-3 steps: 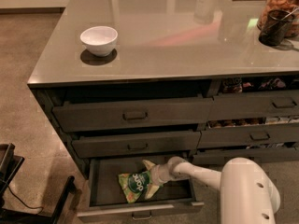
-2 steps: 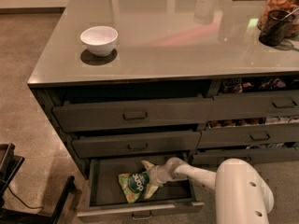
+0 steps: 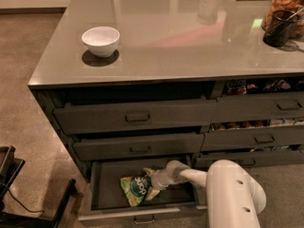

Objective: Pick green rice chip bag from bottom drawer and place on counter

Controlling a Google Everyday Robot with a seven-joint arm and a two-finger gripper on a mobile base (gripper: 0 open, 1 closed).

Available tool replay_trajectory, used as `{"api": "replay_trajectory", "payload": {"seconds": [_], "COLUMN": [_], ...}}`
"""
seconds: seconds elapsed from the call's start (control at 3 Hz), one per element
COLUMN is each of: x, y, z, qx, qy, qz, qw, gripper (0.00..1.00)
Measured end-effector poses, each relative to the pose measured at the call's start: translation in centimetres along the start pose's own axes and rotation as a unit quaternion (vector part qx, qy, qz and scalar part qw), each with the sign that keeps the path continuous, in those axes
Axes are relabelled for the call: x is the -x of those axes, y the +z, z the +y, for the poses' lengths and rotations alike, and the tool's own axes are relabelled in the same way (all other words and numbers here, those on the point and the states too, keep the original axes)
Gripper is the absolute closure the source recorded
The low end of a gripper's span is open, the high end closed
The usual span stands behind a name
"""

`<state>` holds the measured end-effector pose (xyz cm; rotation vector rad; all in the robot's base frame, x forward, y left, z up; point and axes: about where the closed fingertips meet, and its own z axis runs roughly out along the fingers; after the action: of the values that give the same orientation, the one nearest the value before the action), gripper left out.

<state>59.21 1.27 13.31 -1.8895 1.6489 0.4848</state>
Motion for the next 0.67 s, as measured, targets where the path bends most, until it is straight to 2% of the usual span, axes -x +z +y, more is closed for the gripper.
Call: {"api": "replay_trajectory", "payload": {"seconds": [0.67], "x": [-0.04], "y": [0.02], "z": [-0.01], "qx": [0.0], "qy": [0.0], "qz": [0.001], "qw": [1.0], "gripper": [0.65]}}
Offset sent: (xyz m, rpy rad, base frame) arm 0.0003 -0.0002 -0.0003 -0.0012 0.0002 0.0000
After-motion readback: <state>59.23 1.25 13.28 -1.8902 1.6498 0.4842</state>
